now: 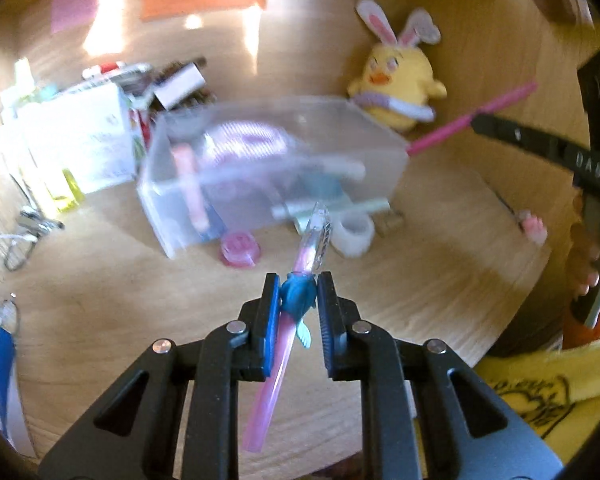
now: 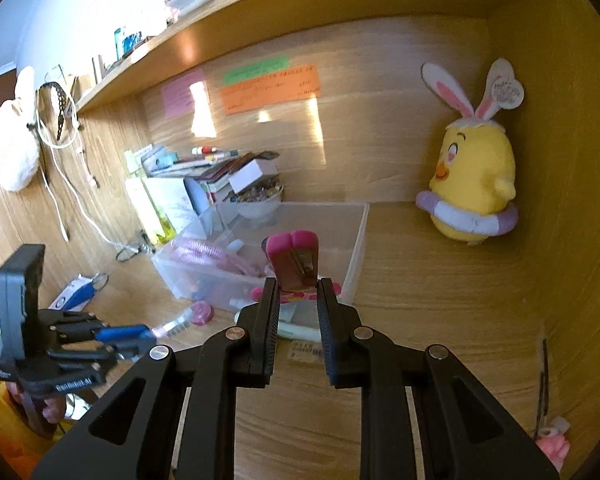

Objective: Organize objects
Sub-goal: 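Carry the scissors and toothbrush over the clear box and release both, then grasp the beige eraser with the right tool while the left tool grasps the pink round jar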

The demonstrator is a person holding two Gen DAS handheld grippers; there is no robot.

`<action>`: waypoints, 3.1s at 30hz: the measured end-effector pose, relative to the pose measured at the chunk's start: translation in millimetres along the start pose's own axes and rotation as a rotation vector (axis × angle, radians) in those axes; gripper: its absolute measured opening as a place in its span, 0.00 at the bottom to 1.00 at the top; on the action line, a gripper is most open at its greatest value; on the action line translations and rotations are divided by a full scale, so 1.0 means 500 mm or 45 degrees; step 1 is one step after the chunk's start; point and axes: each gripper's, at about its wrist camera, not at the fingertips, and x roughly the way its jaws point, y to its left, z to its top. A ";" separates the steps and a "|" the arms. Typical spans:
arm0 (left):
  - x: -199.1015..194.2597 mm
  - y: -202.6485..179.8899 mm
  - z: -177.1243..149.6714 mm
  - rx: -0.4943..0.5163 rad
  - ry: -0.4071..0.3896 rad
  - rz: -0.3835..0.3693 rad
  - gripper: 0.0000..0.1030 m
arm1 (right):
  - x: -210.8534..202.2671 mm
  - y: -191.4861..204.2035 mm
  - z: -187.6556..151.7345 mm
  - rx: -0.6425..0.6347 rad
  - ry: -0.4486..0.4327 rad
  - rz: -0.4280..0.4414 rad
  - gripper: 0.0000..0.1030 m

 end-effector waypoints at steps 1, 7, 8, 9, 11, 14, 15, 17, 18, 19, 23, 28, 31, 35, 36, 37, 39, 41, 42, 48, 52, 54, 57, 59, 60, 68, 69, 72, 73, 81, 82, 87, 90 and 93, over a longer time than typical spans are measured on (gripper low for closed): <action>-0.007 0.002 0.010 -0.010 -0.022 0.001 0.17 | -0.003 -0.001 0.005 0.000 -0.014 -0.004 0.17; -0.043 0.029 0.067 -0.055 -0.131 0.032 0.17 | -0.003 -0.010 0.033 0.007 -0.057 0.001 0.17; -0.049 0.035 0.076 -0.064 -0.144 0.040 0.17 | -0.001 -0.010 0.037 0.008 -0.062 0.002 0.17; -0.055 0.044 0.088 -0.076 -0.160 0.054 0.17 | 0.001 -0.009 0.042 0.005 -0.065 0.004 0.17; -0.059 0.057 0.106 -0.084 -0.181 0.073 0.17 | 0.008 -0.008 0.049 -0.003 -0.070 0.010 0.17; -0.058 0.076 0.132 -0.086 -0.201 0.117 0.17 | 0.023 -0.008 0.056 -0.003 -0.071 0.017 0.17; -0.051 0.081 0.141 -0.086 -0.201 0.139 0.17 | 0.030 -0.008 0.059 -0.003 -0.067 0.019 0.17; -0.034 0.093 0.154 -0.088 -0.190 0.153 0.17 | 0.048 -0.009 0.063 0.008 -0.057 0.027 0.17; -0.023 0.098 0.157 -0.090 -0.178 0.164 0.17 | 0.057 -0.009 0.064 0.011 -0.049 0.033 0.17; -0.013 0.103 0.160 -0.092 -0.167 0.169 0.17 | 0.071 -0.010 0.066 0.017 -0.040 0.036 0.17; 0.036 0.121 0.170 -0.101 -0.110 0.175 0.17 | 0.118 -0.013 0.069 0.037 0.002 0.066 0.17; 0.086 0.146 0.180 -0.144 -0.047 0.129 0.17 | 0.196 -0.009 0.065 0.071 0.083 0.118 0.17; 0.107 0.155 0.185 -0.157 -0.019 0.116 0.17 | 0.237 0.000 0.059 0.073 0.138 0.152 0.17; 0.125 0.170 0.187 -0.191 0.005 0.087 0.17 | 0.273 0.008 0.050 0.068 0.196 0.171 0.17; 0.128 0.173 0.187 -0.195 0.008 0.087 0.17 | 0.279 0.009 0.048 0.073 0.208 0.180 0.17; 0.129 0.175 0.187 -0.199 0.010 0.082 0.17 | 0.283 0.010 0.045 0.067 0.221 0.177 0.17; 0.129 0.177 0.187 -0.209 0.007 0.069 0.17 | 0.283 0.012 0.039 0.053 0.232 0.155 0.17; 0.127 0.174 0.188 -0.206 0.005 0.065 0.18 | 0.282 0.012 0.036 0.049 0.239 0.154 0.17; 0.124 0.172 0.189 -0.202 0.000 0.065 0.19 | 0.281 0.012 0.035 0.051 0.240 0.152 0.17; 0.095 0.153 0.188 -0.174 -0.051 0.075 0.40 | 0.266 0.017 0.032 0.023 0.242 0.114 0.22; 0.068 0.134 0.183 -0.146 -0.099 0.084 0.53 | 0.252 0.019 0.031 0.015 0.225 0.087 0.35; 0.055 0.123 0.181 -0.126 -0.125 0.104 0.60 | 0.240 0.018 0.031 0.015 0.211 0.080 0.40; 0.041 0.109 0.175 -0.103 -0.148 0.116 0.63 | 0.223 0.015 0.030 0.025 0.192 0.073 0.48; 0.034 0.102 0.171 -0.092 -0.153 0.123 0.64 | 0.211 0.013 0.030 0.032 0.180 0.066 0.51; 0.029 0.098 0.168 -0.085 -0.156 0.128 0.65 | 0.204 0.013 0.029 0.032 0.172 0.063 0.53; 0.001 0.085 0.132 -0.093 -0.186 0.164 0.89 | 0.144 0.019 0.023 -0.008 0.105 0.019 0.68; -0.002 0.084 0.124 -0.094 -0.183 0.170 0.90 | 0.139 0.019 0.021 -0.011 0.103 0.014 0.70; -0.002 0.085 0.104 -0.102 -0.159 0.167 0.94 | 0.125 0.012 0.012 -0.009 0.104 0.001 0.72; -0.001 0.085 0.098 -0.105 -0.150 0.169 0.94 | 0.122 0.009 0.008 -0.006 0.107 -0.007 0.72; 0.059 0.094 0.042 -0.137 0.007 0.163 0.94 | 0.126 -0.017 -0.034 0.012 0.181 -0.049 0.72; 0.070 0.094 0.038 -0.139 0.032 0.164 0.94 | 0.132 -0.021 -0.042 0.012 0.203 -0.055 0.72; 0.124 0.099 0.029 -0.160 0.119 0.158 0.94 | 0.171 -0.033 -0.077 0.016 0.317 -0.065 0.72; 0.148 0.100 0.031 -0.170 0.142 0.161 0.88 | 0.193 -0.036 -0.091 0.018 0.376 -0.081 0.72; 0.173 0.097 0.033 -0.156 0.179 0.163 0.75 | 0.207 -0.033 -0.098 0.016 0.408 -0.076 0.72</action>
